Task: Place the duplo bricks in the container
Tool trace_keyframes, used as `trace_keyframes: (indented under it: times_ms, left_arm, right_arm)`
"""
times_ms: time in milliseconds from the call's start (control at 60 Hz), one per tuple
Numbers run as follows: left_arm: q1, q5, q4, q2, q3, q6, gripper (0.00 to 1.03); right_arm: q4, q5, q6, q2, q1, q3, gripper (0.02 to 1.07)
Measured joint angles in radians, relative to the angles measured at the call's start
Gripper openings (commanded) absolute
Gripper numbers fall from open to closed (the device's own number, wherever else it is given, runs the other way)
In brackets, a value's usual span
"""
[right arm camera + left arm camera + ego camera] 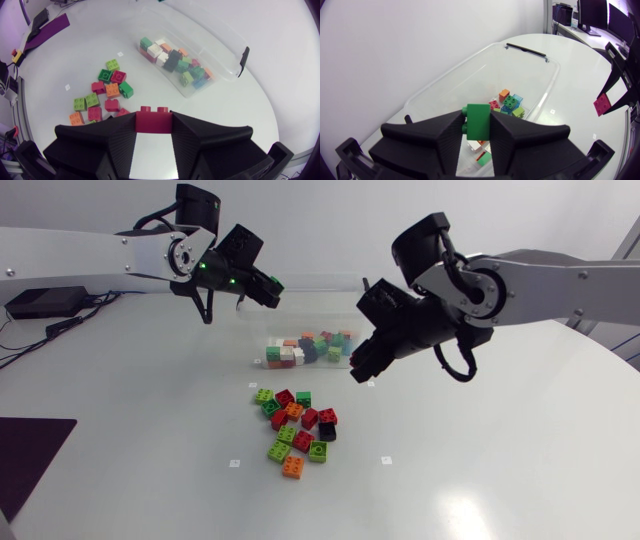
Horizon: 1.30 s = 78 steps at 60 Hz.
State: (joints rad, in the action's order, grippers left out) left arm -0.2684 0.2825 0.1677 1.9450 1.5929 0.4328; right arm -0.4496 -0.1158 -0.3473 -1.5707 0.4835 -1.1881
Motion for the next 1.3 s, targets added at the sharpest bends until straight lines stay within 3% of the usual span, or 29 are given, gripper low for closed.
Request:
trace_keyframes:
  times_ms: [17, 83, 150, 400, 683, 883, 1300]
  left_arm:
    - [0.0, -0.002, -0.006, 0.002, 0.0, -0.004, 0.59]
    - [0.0, -0.026, -0.028, 0.005, 0.001, -0.015, 0.9]
    - [0.0, -0.05, -0.071, 0.005, -0.001, -0.018, 0.98]
    - [0.025, -0.054, -0.179, -0.142, -0.183, -0.012, 0.98]
    - [0.068, 0.108, -0.109, -0.37, -0.389, 0.174, 0.97]
    - [0.072, 0.155, -0.011, -0.381, -0.498, 0.337, 0.97]
    - [0.056, 0.158, 0.027, -0.235, -0.528, 0.57, 0.96]
  right_arm:
    - [0.0, -0.003, 0.003, 0.0, -0.002, -0.006, 0.28]
    - [0.0, -0.013, 0.007, 0.0, -0.009, -0.033, 0.28]
    - [0.001, -0.019, 0.014, -0.002, -0.018, -0.068, 0.28]
    - [0.039, -0.045, 0.06, -0.052, -0.043, -0.182, 0.28]
    - [0.08, -0.045, 0.116, -0.163, -0.048, -0.307, 0.28]
    - [0.087, -0.045, 0.136, -0.247, -0.05, -0.406, 0.28]
    - [0.085, -0.044, 0.158, -0.387, -0.069, -0.586, 0.28]
